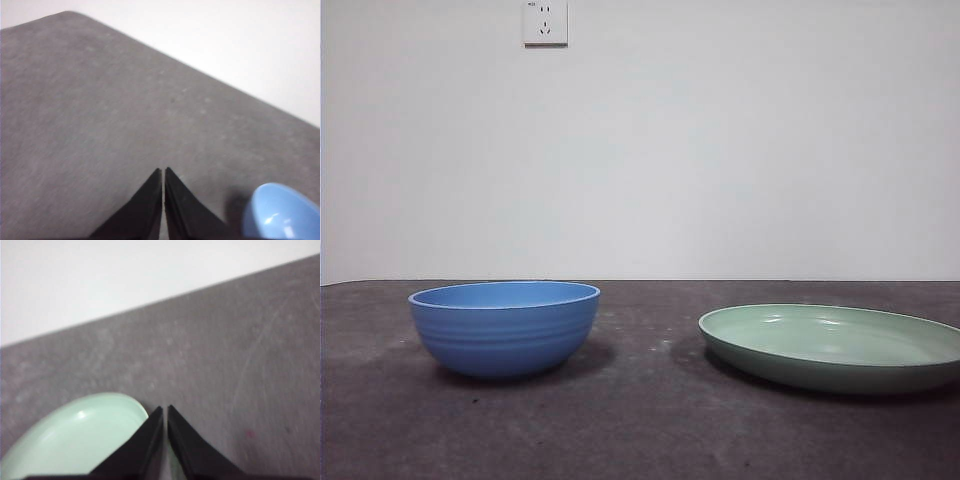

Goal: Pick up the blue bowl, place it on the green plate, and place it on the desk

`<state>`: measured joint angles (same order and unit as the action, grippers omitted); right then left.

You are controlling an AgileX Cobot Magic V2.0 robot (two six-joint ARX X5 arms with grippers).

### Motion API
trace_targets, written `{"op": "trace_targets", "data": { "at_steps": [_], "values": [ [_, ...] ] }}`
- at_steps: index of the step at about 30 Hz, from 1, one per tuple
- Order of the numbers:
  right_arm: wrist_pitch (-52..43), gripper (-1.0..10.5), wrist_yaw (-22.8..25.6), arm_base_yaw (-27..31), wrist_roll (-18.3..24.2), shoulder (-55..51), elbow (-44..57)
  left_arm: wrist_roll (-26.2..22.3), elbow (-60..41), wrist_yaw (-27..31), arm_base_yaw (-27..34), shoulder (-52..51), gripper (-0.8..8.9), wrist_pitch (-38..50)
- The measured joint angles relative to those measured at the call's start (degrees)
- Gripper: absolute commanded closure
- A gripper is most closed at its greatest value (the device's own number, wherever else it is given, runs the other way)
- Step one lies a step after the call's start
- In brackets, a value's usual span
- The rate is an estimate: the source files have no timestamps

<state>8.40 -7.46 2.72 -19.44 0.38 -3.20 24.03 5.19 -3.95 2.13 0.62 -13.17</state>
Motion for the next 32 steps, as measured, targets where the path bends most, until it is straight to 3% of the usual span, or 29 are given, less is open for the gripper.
{"op": "trace_targets", "data": {
  "at_steps": [7,13,26,32],
  "values": [
    [0.61,9.4,-0.02,0.00,-0.55,1.29,-9.20,0.70,9.51,-0.74,0.00,3.91,8.04,-4.79],
    [8.41,9.4,-1.49,0.00,0.70,7.74,-19.08,-2.25,18.05,-6.34,0.00,11.17,8.04,-10.27],
    [31.04,9.4,-17.33,-0.07,12.72,30.01,-40.96,-18.64,37.00,-22.84,-1.57,32.68,8.05,-25.79],
    [41.55,9.4,-19.63,-2.91,19.17,36.81,-47.74,-24.15,42.97,-24.85,-6.25,38.71,8.05,-32.98]
  ]
}}
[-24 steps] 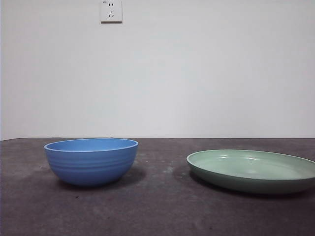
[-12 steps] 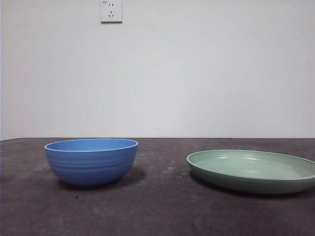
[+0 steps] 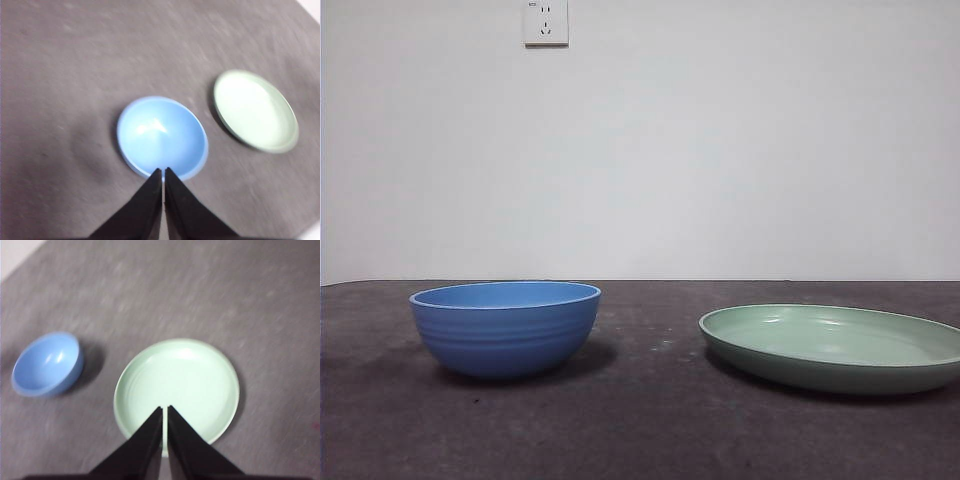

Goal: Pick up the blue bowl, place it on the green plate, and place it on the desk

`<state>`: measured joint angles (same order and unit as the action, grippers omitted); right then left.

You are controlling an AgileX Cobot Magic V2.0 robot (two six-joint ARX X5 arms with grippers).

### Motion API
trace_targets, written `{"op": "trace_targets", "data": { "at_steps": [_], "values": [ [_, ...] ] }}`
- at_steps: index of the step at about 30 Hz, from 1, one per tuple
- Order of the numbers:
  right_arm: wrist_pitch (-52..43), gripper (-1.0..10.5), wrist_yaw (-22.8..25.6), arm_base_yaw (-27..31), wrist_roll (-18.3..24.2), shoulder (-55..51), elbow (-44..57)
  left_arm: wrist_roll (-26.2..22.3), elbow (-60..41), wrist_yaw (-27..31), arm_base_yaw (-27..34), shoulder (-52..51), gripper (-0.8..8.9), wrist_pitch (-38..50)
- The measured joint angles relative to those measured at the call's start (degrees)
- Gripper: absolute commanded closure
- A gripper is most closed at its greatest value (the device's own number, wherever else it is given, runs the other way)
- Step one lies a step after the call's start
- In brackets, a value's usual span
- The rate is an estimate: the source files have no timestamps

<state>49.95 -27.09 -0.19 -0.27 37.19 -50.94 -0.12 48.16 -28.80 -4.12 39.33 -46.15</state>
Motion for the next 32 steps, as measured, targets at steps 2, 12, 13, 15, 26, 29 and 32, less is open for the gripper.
{"op": "trace_targets", "data": {
  "at_steps": [2,12,13,15,26,29,32],
  "values": [
    [3.15,9.4,0.00,-1.46,1.70,1.27,-1.16,-1.33,1.22,-0.13,-1.77,1.14,8.05,-2.23],
    [10.62,9.2,0.13,-7.98,5.01,3.08,-1.51,-3.87,1.81,-0.66,-6.27,1.92,7.45,-6.14],
    [10.64,8.6,0.13,-7.98,4.98,3.08,-1.51,-3.87,1.81,-0.66,-6.27,1.92,6.64,-6.14],
    [10.62,6.7,0.13,-7.98,4.96,3.08,-1.51,-3.87,1.81,-0.66,-6.27,1.92,5.14,-6.14],
    [10.62,5.9,0.26,-7.98,4.96,3.08,-1.51,-3.63,1.81,-0.66,-6.27,1.92,4.33,-5.95],
    [10.62,5.9,0.26,-7.98,4.96,3.08,-1.51,-3.45,1.81,-0.68,-6.27,2.03,4.34,-5.88],
    [10.62,5.9,0.26,-7.98,4.96,3.08,-1.51,-3.10,1.81,-0.61,-6.27,2.91,4.34,-5.44]
  ]
}}
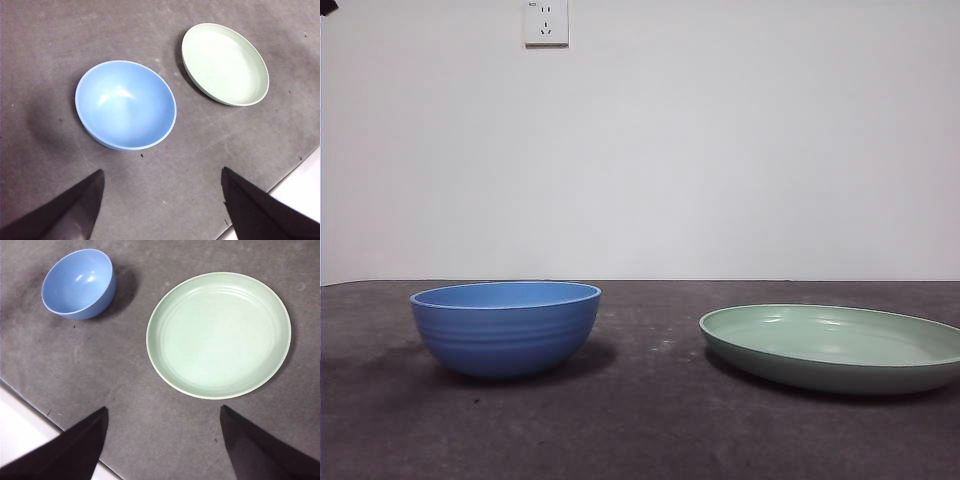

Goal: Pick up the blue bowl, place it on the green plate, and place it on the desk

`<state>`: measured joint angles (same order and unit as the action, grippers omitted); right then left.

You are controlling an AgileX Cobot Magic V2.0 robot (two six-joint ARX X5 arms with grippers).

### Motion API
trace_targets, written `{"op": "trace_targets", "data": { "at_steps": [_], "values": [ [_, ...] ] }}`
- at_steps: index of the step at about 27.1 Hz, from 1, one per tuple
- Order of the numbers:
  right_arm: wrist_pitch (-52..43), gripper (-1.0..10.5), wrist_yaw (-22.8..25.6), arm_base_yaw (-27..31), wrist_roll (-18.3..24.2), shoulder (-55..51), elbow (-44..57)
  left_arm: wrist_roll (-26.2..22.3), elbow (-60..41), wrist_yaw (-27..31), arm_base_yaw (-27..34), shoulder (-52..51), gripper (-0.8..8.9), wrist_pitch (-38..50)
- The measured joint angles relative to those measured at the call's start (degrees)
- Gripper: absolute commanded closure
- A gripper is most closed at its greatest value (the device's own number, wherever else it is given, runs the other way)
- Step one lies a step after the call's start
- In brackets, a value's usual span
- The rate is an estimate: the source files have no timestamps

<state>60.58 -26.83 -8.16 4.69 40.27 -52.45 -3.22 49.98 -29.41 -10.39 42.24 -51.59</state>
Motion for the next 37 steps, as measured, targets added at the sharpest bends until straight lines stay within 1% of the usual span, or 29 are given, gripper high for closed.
{"op": "trace_targets", "data": {
  "at_steps": [5,11,18,21,25,31,32,33,35,37],
  "values": [
    [-0.26,5.9,0.00,0.00,-0.02,0.00,0.00,1.49,0.90,2.10,-0.24,3.69,4.39,0.35],
    [-0.46,5.9,0.07,0.00,-0.04,0.00,0.00,2.58,4.90,4.52,-1.99,10.88,4.39,2.25],
    [-0.46,5.9,0.09,0.00,-0.42,0.00,0.00,3.23,8.74,11.65,-4.76,23.34,4.39,4.13],
    [-0.46,5.9,0.09,0.00,-0.44,0.00,0.00,3.34,9.42,14.32,-5.75,28.55,4.39,6.10],
    [-0.46,5.9,0.09,0.00,-0.44,0.00,0.00,3.34,10.80,17.51,-6.99,38.01,4.39,10.14],
    [-0.92,5.9,0.09,0.00,-0.44,0.00,0.00,3.45,10.88,17.77,-7.48,47.69,4.43,14.95],
    [-0.92,5.9,0.09,0.00,-0.44,0.00,0.00,3.67,10.88,18.78,-7.50,48.65,4.45,15.32],
    [-0.92,5.9,0.09,0.00,-0.44,0.00,0.00,3.82,10.88,20.06,-7.50,49.44,4.54,15.58],
    [-0.92,5.9,0.09,0.00,-0.44,0.00,0.00,3.98,10.88,21.97,-7.58,49.88,5.18,16.06],
    [-0.94,5.9,0.11,0.00,-0.44,0.00,0.00,4.00,10.88,22.03,-7.76,49.88,5.85,17.14]
  ]
}}
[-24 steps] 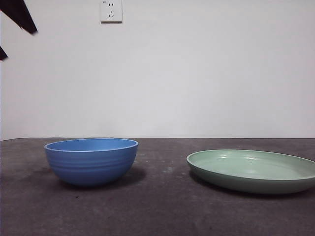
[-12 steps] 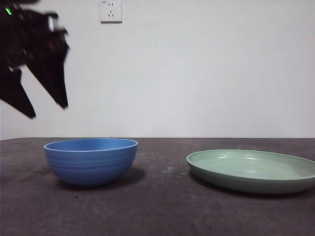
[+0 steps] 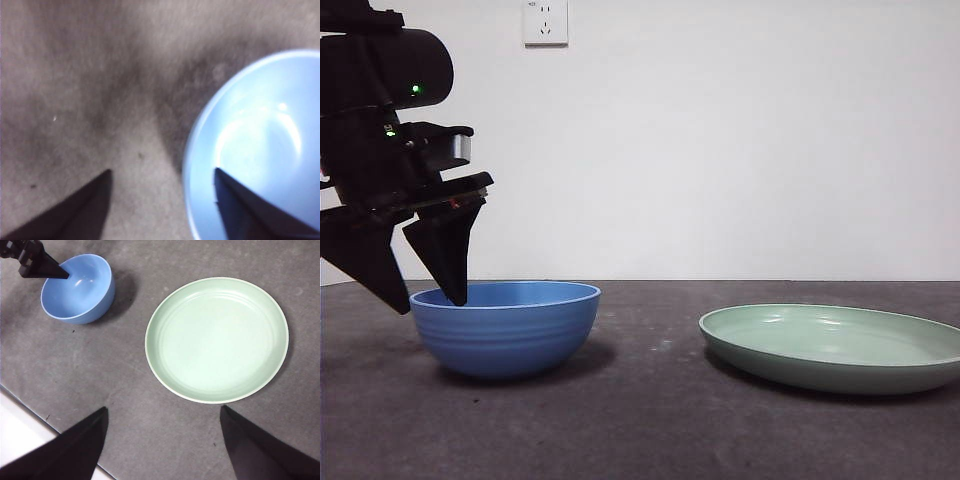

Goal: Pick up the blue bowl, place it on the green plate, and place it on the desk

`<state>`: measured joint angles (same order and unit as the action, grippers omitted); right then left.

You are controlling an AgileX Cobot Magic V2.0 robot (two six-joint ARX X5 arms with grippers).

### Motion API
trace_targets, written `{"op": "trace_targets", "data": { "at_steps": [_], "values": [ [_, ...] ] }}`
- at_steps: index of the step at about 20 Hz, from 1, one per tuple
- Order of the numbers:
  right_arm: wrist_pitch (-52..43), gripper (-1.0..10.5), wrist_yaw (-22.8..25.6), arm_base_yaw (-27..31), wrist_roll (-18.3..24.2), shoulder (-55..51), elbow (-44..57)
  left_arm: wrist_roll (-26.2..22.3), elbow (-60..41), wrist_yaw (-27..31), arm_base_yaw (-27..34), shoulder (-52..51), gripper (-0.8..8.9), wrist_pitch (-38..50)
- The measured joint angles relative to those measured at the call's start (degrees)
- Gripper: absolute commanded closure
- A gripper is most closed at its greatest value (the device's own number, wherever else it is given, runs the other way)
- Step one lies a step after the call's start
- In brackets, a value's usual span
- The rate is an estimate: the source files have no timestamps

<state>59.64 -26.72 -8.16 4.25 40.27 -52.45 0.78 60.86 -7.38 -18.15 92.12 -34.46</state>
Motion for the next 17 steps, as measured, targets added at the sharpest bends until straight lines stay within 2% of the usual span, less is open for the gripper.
{"op": "trace_targets", "data": {
  "at_steps": [3,6,9,15,17],
  "values": [
    [-0.13,5.9,0.02,0.00,0.00,0.00,0.00,0.00,0.00,0.00,0.00,0.09,6.96,-0.04],
    [-0.35,5.9,0.07,0.00,0.00,0.00,0.00,0.00,0.00,0.00,0.00,0.42,7.02,-0.35],
    [-0.35,5.9,0.09,0.00,0.00,0.00,0.00,0.02,0.00,-0.02,-0.04,0.57,8.02,-0.37],
    [-0.35,5.9,0.09,0.00,0.00,0.00,0.00,1.16,0.09,-0.46,-0.09,0.57,8.04,-0.17],
    [-0.35,5.9,0.11,0.00,0.00,0.00,0.00,1.57,0.13,-2.82,0.00,0.57,8.03,-0.02]
  ]
}}
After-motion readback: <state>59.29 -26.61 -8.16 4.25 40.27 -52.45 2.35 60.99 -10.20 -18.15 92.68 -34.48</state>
